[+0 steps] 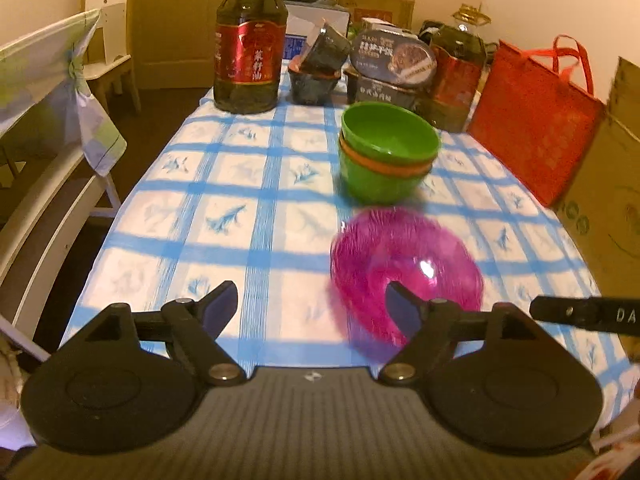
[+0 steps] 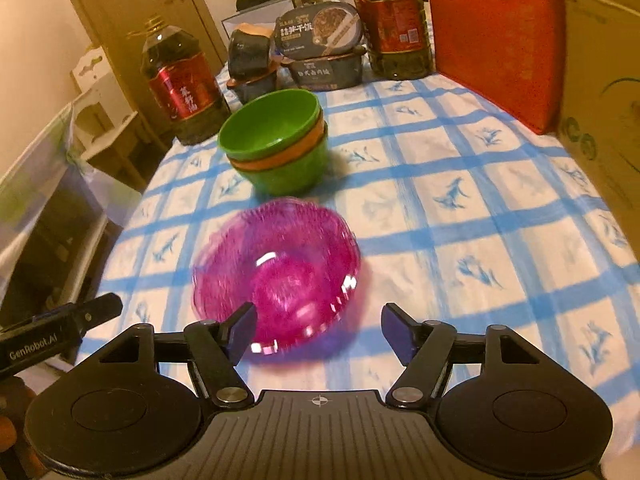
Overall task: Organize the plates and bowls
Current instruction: 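Open both tools and pull back from the bowl stack, then move both tools past the pink plates toward the bowl stack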
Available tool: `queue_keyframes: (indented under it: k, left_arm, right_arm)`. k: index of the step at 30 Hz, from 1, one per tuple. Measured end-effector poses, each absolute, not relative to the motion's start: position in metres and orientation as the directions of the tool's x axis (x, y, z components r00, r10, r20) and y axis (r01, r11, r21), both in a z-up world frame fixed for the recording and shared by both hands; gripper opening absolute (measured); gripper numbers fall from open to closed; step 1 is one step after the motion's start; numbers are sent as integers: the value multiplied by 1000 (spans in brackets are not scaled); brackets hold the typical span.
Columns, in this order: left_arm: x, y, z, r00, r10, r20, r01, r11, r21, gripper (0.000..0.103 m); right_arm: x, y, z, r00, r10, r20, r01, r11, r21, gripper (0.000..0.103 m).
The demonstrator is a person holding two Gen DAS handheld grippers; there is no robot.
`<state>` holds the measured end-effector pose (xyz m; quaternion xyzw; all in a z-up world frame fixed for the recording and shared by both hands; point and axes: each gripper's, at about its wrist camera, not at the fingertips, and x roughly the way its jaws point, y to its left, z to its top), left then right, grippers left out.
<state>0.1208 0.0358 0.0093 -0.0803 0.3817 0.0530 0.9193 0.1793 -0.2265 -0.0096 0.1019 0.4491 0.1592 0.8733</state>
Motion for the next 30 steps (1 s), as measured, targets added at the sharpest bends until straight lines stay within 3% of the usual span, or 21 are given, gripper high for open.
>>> queue_keyframes:
  k: [17, 30]
  left_arm:
    - [83, 39, 2, 670, -15, -742, -164, 972, -168, 82]
    - [129, 55, 1, 650, -95, -754, -143, 959, -244, 85]
  right_arm:
    - [145, -224, -25, 506, 381, -774, -181, 924, 336, 72]
    - [188, -238, -28, 486, 383, -785, -117, 919, 376, 72]
